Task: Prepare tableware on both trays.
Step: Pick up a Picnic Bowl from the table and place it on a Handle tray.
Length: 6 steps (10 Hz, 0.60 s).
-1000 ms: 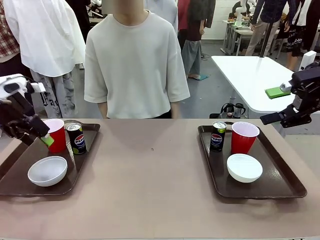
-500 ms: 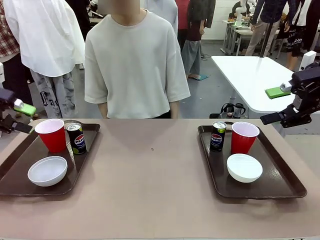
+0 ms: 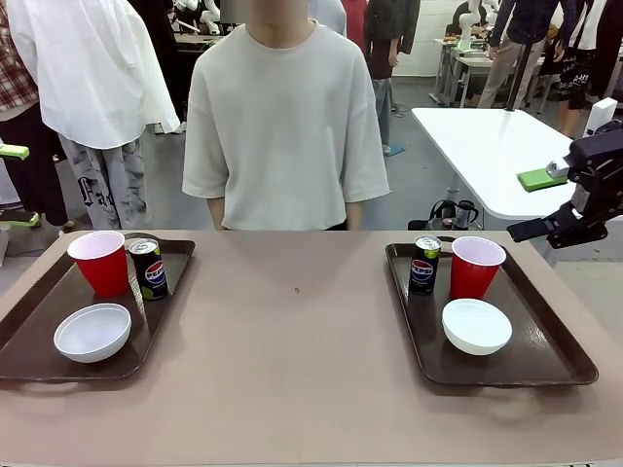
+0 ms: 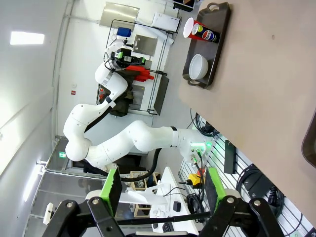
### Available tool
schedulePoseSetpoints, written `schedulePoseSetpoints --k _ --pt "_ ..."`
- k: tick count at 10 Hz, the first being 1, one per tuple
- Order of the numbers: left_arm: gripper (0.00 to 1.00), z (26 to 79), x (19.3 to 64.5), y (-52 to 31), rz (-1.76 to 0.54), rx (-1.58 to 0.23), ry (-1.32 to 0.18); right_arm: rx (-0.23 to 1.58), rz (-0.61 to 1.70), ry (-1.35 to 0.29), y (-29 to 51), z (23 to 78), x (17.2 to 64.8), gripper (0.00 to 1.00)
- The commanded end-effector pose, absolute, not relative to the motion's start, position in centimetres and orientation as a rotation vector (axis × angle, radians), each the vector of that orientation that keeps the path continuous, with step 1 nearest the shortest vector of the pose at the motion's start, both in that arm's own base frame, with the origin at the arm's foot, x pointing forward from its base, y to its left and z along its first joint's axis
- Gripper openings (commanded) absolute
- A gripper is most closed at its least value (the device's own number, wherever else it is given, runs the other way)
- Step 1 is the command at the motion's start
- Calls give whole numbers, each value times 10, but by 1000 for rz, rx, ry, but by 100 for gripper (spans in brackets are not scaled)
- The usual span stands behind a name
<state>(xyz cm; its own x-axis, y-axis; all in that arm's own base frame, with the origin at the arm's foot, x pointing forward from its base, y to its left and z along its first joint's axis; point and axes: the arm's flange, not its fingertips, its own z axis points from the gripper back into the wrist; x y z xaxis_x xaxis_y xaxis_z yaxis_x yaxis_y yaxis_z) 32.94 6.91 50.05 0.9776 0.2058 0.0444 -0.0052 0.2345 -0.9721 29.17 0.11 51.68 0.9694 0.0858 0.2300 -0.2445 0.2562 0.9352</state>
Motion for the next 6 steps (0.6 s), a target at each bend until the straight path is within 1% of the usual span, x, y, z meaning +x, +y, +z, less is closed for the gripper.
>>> schedulePoseSetpoints --k 1,6 --pt "100 497 331 65 134 -1328 -164 1320 240 -159 3 518 294 88" --pt "100 497 331 65 134 -1328 -164 1320 240 -159 3 518 294 88"
